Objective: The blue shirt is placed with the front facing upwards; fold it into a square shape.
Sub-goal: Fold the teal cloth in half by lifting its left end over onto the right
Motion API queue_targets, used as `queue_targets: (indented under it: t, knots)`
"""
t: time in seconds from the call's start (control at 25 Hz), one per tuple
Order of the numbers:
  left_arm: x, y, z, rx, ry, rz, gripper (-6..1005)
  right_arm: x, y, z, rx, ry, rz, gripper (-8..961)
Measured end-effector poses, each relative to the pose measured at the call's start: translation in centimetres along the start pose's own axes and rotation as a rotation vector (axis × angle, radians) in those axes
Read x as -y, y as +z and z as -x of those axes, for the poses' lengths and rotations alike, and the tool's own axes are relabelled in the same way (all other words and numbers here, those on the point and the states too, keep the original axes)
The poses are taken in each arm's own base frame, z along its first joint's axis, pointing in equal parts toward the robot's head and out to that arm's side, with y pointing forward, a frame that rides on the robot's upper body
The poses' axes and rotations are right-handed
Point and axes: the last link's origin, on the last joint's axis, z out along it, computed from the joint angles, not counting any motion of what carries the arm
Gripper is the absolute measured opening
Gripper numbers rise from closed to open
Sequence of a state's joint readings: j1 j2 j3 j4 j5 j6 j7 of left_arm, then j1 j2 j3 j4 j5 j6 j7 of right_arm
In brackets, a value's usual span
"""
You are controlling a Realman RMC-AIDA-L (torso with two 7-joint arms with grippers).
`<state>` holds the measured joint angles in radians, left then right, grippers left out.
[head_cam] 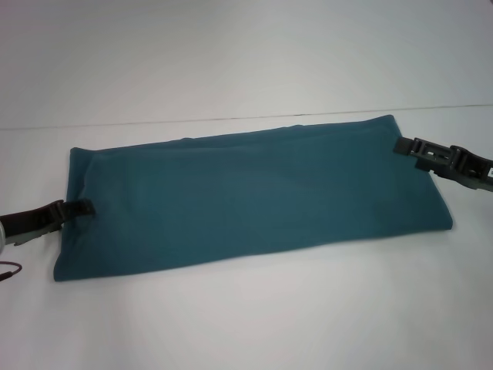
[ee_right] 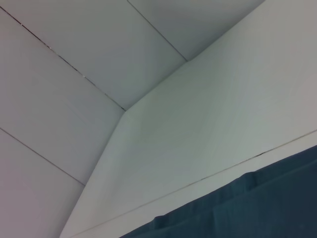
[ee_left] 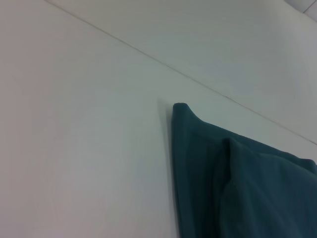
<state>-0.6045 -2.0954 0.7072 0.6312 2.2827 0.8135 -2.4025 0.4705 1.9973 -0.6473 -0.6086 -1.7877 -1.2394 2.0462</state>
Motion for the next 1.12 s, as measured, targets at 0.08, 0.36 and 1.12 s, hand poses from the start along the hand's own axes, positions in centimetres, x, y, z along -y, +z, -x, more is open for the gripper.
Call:
queue_targets:
  t: [0.08,0.36,1.12]
  knots:
    - [0.0,0.0,0.1,0.008,-0.001,-0.001,782,0.0,-0.1,0.0,0.001,0.002,-0.001,943]
    - [-1.2,0.6,0.7,0.062,-0.009,0.044,785,0.2,-0.3,-0.1,0.002,0.005,-0.004,943]
    - [-4.8,1.1,-0.6,0.106,-0.021,0.127,753,0.8,-1.2,-0.8,0.015,0.021,-0.016,943]
